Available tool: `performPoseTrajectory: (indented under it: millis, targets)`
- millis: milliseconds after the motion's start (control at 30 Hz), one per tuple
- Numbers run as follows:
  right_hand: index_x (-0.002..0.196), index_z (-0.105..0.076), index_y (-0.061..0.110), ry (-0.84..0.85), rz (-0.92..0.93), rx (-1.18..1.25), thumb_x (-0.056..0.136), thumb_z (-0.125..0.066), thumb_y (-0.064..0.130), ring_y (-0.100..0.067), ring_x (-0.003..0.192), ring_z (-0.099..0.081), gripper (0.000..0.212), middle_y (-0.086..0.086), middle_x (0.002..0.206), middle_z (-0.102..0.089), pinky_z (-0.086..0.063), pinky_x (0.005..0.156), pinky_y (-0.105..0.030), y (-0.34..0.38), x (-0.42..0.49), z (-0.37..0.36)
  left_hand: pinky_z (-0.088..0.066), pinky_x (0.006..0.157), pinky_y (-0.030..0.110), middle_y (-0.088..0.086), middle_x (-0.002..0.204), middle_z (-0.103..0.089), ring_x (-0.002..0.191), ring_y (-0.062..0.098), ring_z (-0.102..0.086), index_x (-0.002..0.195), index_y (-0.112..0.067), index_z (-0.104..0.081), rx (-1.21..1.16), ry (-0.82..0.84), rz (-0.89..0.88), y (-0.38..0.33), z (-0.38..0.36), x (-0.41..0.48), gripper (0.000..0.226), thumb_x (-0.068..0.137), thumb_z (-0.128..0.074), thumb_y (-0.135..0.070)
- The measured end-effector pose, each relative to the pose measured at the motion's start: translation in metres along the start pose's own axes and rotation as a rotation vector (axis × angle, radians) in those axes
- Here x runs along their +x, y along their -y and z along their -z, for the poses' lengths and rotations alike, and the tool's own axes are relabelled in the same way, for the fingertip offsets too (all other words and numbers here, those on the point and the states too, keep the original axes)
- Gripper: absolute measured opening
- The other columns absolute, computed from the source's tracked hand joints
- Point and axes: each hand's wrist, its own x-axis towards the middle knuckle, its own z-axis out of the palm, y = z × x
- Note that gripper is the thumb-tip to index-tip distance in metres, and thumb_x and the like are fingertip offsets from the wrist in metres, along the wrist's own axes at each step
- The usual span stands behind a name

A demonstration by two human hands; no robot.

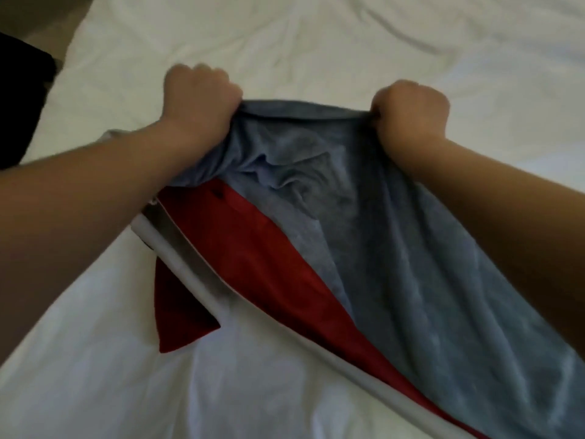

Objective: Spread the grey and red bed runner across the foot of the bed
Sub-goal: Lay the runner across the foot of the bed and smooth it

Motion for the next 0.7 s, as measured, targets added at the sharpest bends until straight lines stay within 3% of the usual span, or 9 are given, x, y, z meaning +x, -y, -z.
performPoseTrajectory:
  millis: [67,133,267,367,467,700]
  targets:
    - [0.104,-0.065,0.007,-0.008,-0.037,0.026,0.084,-0.052,0.000,-0.040,0.095,-0.059,0.025,-0.019,0.106,-0.061,-0.034,0.066,-0.033,0.003,0.003,-0.003,-0.038,0.071,0.042,0.021,0.096,-0.058,0.092,0.040,-0.054,0.096,-0.003,-0.064,-0.003,0.029,0.094,0.000,0.006,0.015,0.016,0.084,-0.054,-0.004]
    - [0.112,-0.057,0.008,-0.028,-0.044,0.069,0.086,-0.052,0.007,-0.038,0.101,-0.054,0.027,-0.018,0.112,-0.056,-0.034,0.069,-0.036,0.007,-0.007,-0.009,-0.038,0.079,0.045,0.022,0.105,-0.055,0.099,0.040,-0.050,0.106,-0.005,-0.059,-0.099,0.084,0.141,-0.009,0.009,0.022,0.024,0.082,-0.057,-0.009]
    - [0.140,-0.033,0.014,-0.004,0.003,0.089,0.088,-0.050,0.041,-0.035,0.123,-0.039,0.060,-0.017,0.136,-0.041,-0.035,0.093,-0.047,0.015,-0.044,-0.020,-0.036,0.091,0.048,0.021,0.128,-0.047,0.115,0.038,-0.044,0.128,-0.010,-0.046,-0.305,0.054,0.012,-0.034,0.008,0.006,0.058,0.078,-0.058,-0.038]
    - [0.148,-0.021,0.019,0.056,0.084,0.093,0.089,-0.042,0.050,-0.031,0.138,-0.026,0.070,-0.014,0.149,-0.030,-0.025,0.108,-0.051,0.023,-0.069,-0.029,-0.025,0.109,0.049,0.017,0.148,-0.033,0.134,0.035,-0.031,0.140,-0.016,-0.037,-0.391,0.004,-0.059,-0.052,0.007,-0.019,0.071,0.080,-0.050,-0.051]
    - [0.150,-0.015,0.023,0.087,0.082,0.133,0.091,-0.037,0.053,-0.028,0.144,-0.015,0.071,-0.012,0.155,-0.022,-0.015,0.114,-0.052,0.035,-0.091,-0.031,-0.023,0.112,0.050,0.016,0.150,-0.030,0.137,0.034,-0.029,0.144,-0.020,-0.033,-0.410,-0.015,-0.074,-0.065,0.007,-0.048,0.073,0.081,-0.044,-0.056]
    - [0.150,-0.016,0.023,0.064,0.050,0.139,0.091,-0.036,0.055,-0.027,0.143,-0.017,0.070,-0.011,0.155,-0.023,-0.014,0.114,-0.052,0.063,-0.139,-0.017,-0.024,0.113,0.049,0.016,0.149,-0.035,0.136,0.032,-0.033,0.141,-0.021,-0.038,-0.461,-0.015,-0.059,-0.071,0.015,-0.106,0.071,0.081,-0.042,-0.059]
